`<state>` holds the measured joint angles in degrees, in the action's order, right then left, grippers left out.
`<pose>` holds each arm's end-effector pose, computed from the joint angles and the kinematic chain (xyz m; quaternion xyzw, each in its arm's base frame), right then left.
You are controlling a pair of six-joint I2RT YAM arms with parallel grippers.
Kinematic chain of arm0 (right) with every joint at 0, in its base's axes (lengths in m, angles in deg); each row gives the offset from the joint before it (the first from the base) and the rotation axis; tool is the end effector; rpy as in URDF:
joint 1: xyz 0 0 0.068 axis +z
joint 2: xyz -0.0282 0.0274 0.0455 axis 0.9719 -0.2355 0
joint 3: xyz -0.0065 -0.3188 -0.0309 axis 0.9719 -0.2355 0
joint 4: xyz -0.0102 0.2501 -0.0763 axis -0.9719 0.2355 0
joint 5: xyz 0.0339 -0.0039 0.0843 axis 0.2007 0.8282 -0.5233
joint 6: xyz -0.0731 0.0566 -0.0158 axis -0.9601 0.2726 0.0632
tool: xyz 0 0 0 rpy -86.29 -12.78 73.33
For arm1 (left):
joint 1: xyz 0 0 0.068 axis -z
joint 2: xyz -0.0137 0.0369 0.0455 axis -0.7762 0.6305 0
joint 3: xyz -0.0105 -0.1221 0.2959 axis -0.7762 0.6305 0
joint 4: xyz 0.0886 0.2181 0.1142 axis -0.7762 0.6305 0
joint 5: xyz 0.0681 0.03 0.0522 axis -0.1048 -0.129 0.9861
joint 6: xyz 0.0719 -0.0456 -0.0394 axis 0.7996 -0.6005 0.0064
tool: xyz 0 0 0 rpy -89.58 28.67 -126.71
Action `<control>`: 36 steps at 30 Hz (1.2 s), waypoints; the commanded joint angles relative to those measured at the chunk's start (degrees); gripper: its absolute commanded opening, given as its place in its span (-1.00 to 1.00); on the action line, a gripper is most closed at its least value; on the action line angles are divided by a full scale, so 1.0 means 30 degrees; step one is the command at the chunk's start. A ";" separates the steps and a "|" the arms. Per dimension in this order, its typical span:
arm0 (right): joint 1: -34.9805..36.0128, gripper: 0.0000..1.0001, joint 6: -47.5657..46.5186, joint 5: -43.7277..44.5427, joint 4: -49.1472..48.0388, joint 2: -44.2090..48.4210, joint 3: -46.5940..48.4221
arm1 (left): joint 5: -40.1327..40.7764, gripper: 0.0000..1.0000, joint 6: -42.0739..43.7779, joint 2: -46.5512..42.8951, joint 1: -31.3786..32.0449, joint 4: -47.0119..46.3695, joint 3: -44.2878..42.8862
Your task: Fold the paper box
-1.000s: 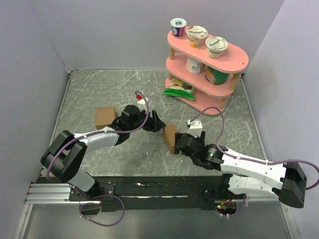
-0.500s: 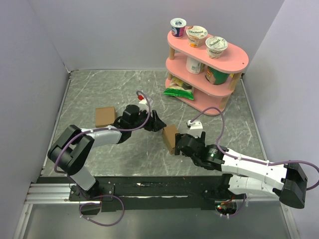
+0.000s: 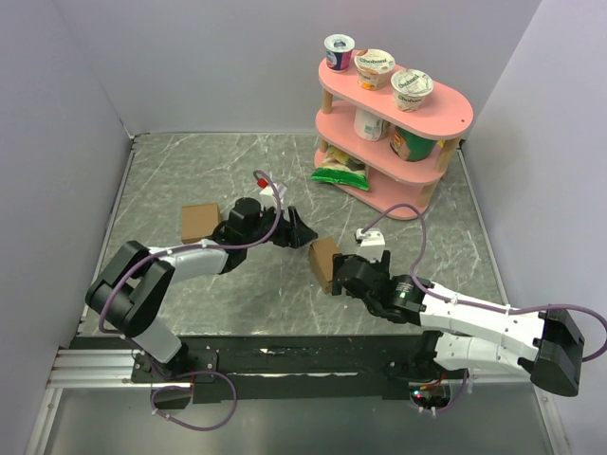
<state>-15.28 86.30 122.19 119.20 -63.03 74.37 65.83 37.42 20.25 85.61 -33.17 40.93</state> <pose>0.1381 0.1462 0.2417 -0.0419 0.8965 0.0752 0.4347 0.2947 -0.2427 0.2357 0.1199 0.7952 -0.4496 0.3887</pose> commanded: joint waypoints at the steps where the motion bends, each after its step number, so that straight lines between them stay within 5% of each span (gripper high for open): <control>1: -0.0123 0.80 -0.0508 -0.0108 0.1389 -0.0507 -0.0267 | -0.1088 0.58 -0.1494 -0.0445 -0.0023 -0.2496 0.0197; 18: -0.0094 0.80 -0.0742 0.0009 0.1389 -0.0712 -0.0150 | -0.2585 -0.21 -0.1792 0.1871 0.0036 -0.3645 0.1076; 36: -0.1322 0.82 -0.1797 -0.1688 -0.0280 0.1218 -0.0736 | -0.2292 -0.54 -0.1147 0.2575 0.0416 -0.4115 0.1956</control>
<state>-17.66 82.50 118.87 121.36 -63.64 72.67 58.53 31.14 26.91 85.78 -50.31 45.78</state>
